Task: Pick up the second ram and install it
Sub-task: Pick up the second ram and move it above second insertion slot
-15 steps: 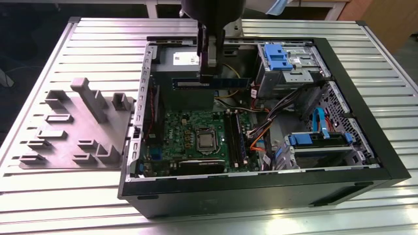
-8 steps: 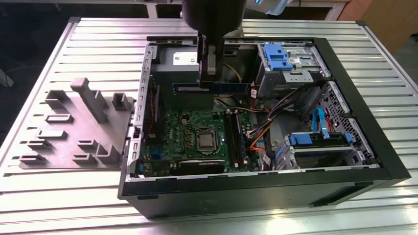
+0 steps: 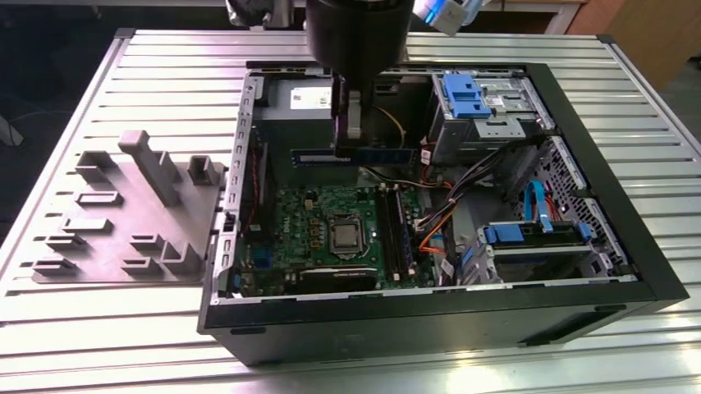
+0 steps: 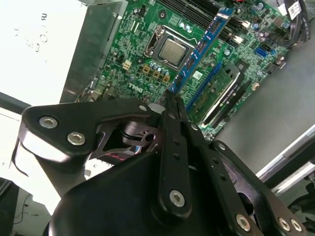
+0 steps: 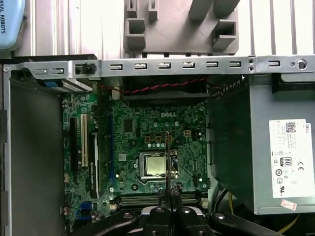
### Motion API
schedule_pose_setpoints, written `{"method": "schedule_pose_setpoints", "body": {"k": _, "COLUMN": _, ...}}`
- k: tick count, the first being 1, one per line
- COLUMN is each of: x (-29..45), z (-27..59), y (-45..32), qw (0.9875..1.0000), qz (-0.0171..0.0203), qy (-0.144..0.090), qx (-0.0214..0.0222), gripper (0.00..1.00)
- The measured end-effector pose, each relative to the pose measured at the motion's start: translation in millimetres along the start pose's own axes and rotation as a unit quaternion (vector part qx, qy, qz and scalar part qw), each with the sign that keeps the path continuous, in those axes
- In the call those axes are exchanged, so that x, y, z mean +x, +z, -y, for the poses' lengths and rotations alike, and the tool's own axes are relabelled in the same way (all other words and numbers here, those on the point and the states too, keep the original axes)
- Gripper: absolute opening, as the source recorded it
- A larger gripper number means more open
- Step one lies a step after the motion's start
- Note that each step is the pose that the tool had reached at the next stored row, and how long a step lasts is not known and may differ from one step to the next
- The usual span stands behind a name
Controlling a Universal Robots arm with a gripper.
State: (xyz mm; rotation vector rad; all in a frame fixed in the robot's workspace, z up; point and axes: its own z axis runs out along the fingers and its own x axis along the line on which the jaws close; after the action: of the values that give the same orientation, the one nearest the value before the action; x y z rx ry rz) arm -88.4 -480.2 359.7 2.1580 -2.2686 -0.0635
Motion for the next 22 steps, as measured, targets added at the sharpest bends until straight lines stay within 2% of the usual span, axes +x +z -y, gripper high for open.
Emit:
{"method": "schedule_pose_setpoints", "body": {"k": 9, "x": 0.6, "z": 0.5, "y": 16.4, "qw": 1.0, "qz": 0.0001, "qy": 0.003, "qx": 0.0, "gripper": 0.11}}
{"method": "schedule_pose_setpoints", "body": {"k": 14, "x": 0.6, "z": 0.6, "y": 17.5, "qw": 1.0, "qz": 0.0, "qy": 0.003, "qx": 0.0, "gripper": 0.11}}
{"method": "schedule_pose_setpoints", "body": {"k": 22, "x": 1.3, "z": 1.1, "y": 31.8, "qw": 1.0, "qz": 0.0001, "qy": 0.003, "qx": 0.0, "gripper": 0.11}}
